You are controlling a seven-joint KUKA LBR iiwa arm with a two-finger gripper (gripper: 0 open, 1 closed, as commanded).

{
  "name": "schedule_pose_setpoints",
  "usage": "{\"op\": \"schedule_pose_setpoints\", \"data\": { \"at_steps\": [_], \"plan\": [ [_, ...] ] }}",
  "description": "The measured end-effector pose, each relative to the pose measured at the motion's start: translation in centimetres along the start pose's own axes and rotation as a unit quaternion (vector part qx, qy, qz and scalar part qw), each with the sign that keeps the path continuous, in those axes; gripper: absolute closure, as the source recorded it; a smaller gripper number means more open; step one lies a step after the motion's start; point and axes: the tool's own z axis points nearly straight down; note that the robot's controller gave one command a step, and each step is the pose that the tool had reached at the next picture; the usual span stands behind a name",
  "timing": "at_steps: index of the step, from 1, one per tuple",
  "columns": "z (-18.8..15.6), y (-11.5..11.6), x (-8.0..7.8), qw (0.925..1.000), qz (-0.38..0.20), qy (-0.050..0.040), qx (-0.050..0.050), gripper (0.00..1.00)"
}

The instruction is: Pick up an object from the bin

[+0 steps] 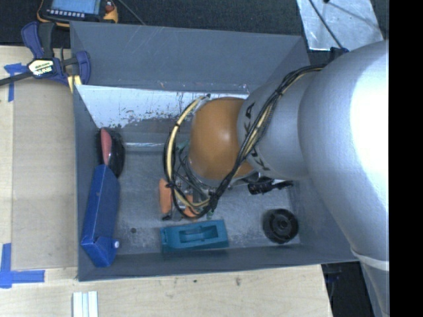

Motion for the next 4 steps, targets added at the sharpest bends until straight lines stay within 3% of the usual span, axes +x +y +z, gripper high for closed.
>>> {"op": "schedule_pose_setpoints", "data": {
  "at_steps": [1,2,3,4],
  "plan": [
    [0.0,0.0,0.0,1.0,0.0,0.0,0.0,1.0],
    [-4.6,-0.1,1.8,0.9999,-0.009,0.005,0.002,1.0],
    [-6.1,-0.7,0.8,0.9999,-0.011,-0.0036,-0.001,1.0],
    [-9.0,-1.7,1.3,0.9999,-0.011,0.0065,0.002,1.0]
  ]
}}
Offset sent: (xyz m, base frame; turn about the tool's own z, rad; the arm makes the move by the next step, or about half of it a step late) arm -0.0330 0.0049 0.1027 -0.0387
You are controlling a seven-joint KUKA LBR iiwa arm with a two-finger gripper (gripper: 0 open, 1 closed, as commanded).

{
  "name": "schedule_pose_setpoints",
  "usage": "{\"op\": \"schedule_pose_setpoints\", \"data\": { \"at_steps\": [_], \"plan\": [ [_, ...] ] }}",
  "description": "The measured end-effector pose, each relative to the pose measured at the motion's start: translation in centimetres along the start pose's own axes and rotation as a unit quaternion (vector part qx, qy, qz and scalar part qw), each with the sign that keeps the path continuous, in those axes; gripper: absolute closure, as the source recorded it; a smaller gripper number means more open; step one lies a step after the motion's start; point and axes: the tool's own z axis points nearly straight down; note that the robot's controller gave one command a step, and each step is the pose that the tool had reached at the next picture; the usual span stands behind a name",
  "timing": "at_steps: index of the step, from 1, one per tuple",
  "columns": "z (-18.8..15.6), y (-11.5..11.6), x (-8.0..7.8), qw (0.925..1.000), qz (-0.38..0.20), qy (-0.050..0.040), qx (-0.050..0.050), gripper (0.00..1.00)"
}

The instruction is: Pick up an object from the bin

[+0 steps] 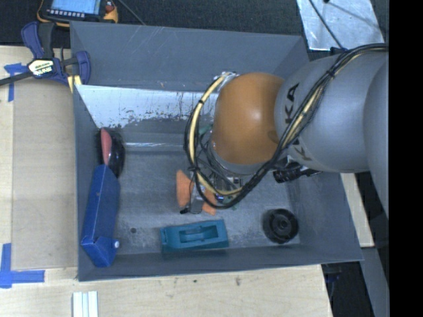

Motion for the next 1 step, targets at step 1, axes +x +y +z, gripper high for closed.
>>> {"op": "schedule_pose_setpoints", "data": {
  "at_steps": [1],
  "plan": [
    [1.31,1.08,-2.11,0.9999,0.009,-0.0119,-0.004,1.0]
  ]
}}
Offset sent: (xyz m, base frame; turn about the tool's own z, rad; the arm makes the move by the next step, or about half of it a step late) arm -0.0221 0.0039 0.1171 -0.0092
